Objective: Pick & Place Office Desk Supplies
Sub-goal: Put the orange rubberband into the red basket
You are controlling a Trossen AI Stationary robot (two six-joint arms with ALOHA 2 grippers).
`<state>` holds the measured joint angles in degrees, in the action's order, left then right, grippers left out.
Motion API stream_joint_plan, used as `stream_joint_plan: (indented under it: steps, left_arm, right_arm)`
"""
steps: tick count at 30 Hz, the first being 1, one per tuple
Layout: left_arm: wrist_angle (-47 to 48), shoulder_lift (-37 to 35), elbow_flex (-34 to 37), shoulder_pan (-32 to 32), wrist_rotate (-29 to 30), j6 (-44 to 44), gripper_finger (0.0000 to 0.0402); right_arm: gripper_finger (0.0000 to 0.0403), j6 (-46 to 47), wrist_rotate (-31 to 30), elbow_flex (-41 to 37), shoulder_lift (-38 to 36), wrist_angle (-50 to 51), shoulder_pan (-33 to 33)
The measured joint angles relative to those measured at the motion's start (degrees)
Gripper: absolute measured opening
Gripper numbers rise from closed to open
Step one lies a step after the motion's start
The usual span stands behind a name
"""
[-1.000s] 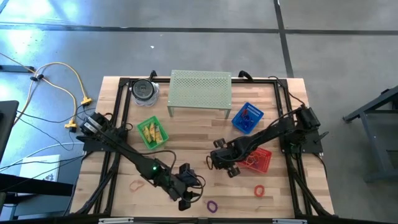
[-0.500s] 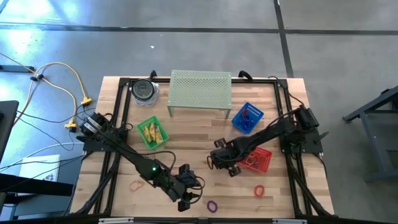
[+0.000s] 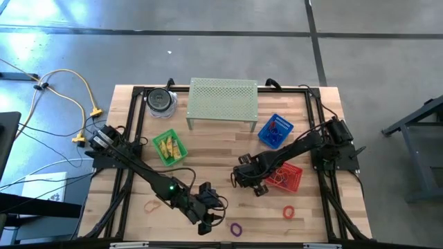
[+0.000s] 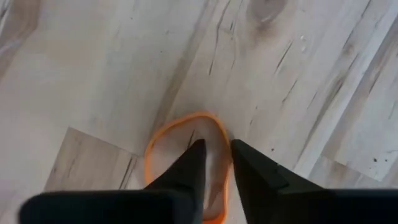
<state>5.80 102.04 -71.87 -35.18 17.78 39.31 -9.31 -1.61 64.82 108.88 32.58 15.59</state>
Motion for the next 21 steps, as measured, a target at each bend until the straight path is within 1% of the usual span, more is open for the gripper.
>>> stream_joint_plan:
  steps: [4,5,13,18,21]
  left_arm:
    - [0.0,0.0,0.0,0.0,0.0,0.0,0.0200]
    - [0.0,0.0,0.0,0.0,0.0,0.0,0.0200]
    - [0.0,0.0,0.0,0.0,0.0,0.2,0.0200]
    - [0.0,0.0,0.0,0.0,0.0,0.2,0.0200]
    - [0.0,0.0,0.0,0.0,0.0,0.2,0.0200]
  right_arm:
    - [0.0018,-0.2,0.0,0.0,0.0,0.0,-0.6]
    - [0.0011,-0.1,0.0,-0.1,0.1,0.0,-0.7]
    - [0.0003,0.1,-1.4,-0.1,0.1,-0.5,-0.4]
    - [0.0003,0.4,-5.8,-0.3,-0.7,-0.9,2.1]
    - [0.0003,0.5,-9.4,1.3,-0.6,0.2,3.6]
